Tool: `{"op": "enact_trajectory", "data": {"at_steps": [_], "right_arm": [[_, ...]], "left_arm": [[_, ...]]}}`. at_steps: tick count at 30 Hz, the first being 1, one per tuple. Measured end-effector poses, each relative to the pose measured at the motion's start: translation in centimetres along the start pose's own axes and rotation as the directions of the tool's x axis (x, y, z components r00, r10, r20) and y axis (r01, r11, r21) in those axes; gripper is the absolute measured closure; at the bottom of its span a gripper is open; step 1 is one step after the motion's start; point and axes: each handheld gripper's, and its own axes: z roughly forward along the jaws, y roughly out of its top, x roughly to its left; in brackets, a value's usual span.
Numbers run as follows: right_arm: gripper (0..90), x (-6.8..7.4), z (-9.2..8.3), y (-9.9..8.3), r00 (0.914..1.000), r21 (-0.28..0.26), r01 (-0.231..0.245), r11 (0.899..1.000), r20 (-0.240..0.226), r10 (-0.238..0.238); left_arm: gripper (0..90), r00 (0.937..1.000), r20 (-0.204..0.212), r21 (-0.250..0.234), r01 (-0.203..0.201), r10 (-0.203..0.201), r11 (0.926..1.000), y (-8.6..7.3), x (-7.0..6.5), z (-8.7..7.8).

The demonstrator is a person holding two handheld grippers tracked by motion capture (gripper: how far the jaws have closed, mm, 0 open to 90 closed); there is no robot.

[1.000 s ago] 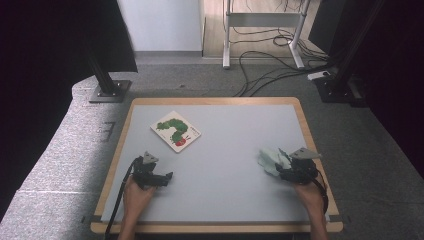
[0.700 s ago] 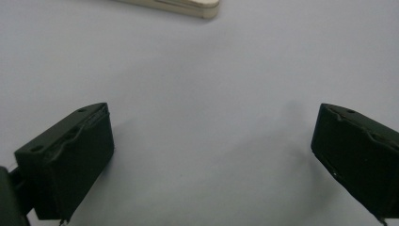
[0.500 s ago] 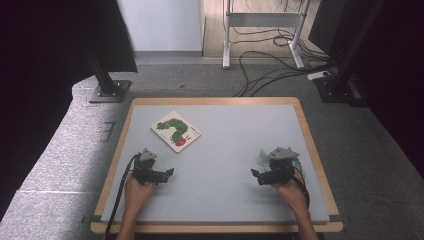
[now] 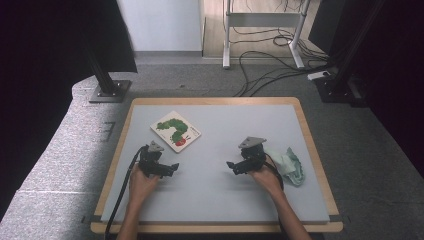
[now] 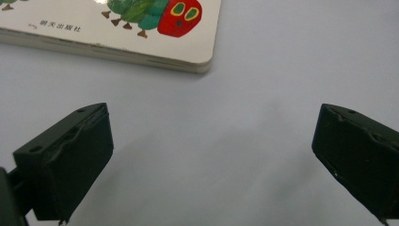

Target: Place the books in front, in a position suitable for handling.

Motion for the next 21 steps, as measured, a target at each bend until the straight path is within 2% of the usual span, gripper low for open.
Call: {"op": "enact_trajectory", "data": {"at_steps": [7,11,16,21], "right_arm": [[2.1,-0.3,4.0,2.4,0.9996,0.019,0.011,1.000,-0.025,-0.011],[2.7,-0.5,6.2,3.8,0.9986,0.005,-0.003,1.000,-0.053,0.003],[4.3,-0.2,8.7,5.3,0.9968,0.016,0.017,1.000,-0.078,-0.015],[5.8,0.1,10.8,6.8,0.9941,0.023,0.045,0.999,-0.100,-0.042]], "left_arm": [[0.0,1.0000,0.003,0.012,-0.006,0.006,0.9999,0.5,0.3,1.1],[0.0,0.9999,0.010,0.015,-0.010,0.010,0.9998,0.7,0.4,1.5],[0.0,0.9998,0.008,0.013,-0.019,0.019,0.9997,0.8,0.3,2.0],[0.0,0.9999,0.006,-0.001,-0.010,0.010,0.9999,0.8,0.4,2.5]]}}
